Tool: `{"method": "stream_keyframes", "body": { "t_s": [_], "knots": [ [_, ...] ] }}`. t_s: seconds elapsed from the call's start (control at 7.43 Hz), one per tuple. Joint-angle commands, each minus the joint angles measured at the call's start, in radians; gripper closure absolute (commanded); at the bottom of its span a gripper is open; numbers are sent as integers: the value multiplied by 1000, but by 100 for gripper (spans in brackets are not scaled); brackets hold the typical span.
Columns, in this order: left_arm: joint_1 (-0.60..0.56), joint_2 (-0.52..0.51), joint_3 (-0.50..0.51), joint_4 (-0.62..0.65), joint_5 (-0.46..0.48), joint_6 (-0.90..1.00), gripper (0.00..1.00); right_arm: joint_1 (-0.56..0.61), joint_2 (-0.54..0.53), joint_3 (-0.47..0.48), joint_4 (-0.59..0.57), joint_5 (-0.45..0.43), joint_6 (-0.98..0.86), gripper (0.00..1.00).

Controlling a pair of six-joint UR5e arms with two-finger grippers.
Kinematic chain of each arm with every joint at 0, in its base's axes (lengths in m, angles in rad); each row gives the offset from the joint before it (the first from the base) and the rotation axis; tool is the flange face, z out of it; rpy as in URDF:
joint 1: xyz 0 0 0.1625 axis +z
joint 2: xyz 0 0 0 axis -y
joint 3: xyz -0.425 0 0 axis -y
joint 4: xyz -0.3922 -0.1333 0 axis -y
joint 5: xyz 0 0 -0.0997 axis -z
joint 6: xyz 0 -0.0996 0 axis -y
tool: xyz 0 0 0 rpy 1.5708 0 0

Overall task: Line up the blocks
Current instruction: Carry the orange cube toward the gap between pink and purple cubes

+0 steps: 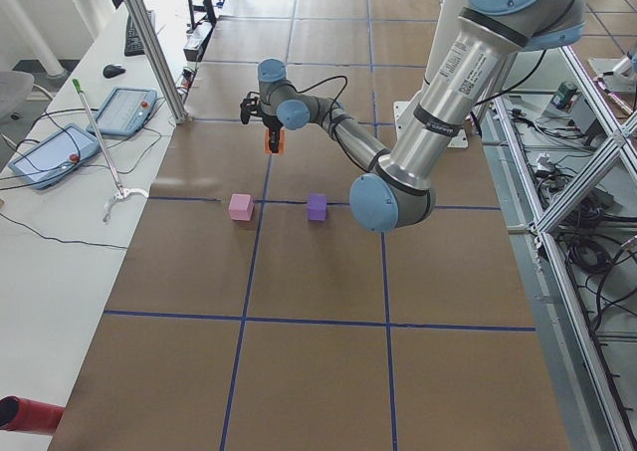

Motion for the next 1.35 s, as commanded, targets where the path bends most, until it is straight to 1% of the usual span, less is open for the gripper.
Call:
{"method": "stream_keyframes", "body": {
  "t_s": [0.0, 0.13, 0.27, 0.4, 0.94, 1.21],
  "knots": [
    [-86, 113, -46, 15, -42, 159, 76, 0, 0, 0, 1, 0, 0, 0],
    [-119, 181, -49, 11, -74, 213, 76, 0, 0, 0, -1, 0, 0, 0],
    [-134, 225, -46, 8, -79, 243, 75, 0, 0, 0, -1, 0, 0, 0],
    [-134, 236, -36, -7, -79, 260, 73, 0, 0, 0, -1, 0, 0, 0],
    [-122, 237, 92, -122, -78, 257, 72, 0, 0, 0, 1, 0, 0, 0],
    [-98, 221, 115, -144, -78, 246, 72, 0, 0, 0, 1, 0, 0, 0]
  ]
}}
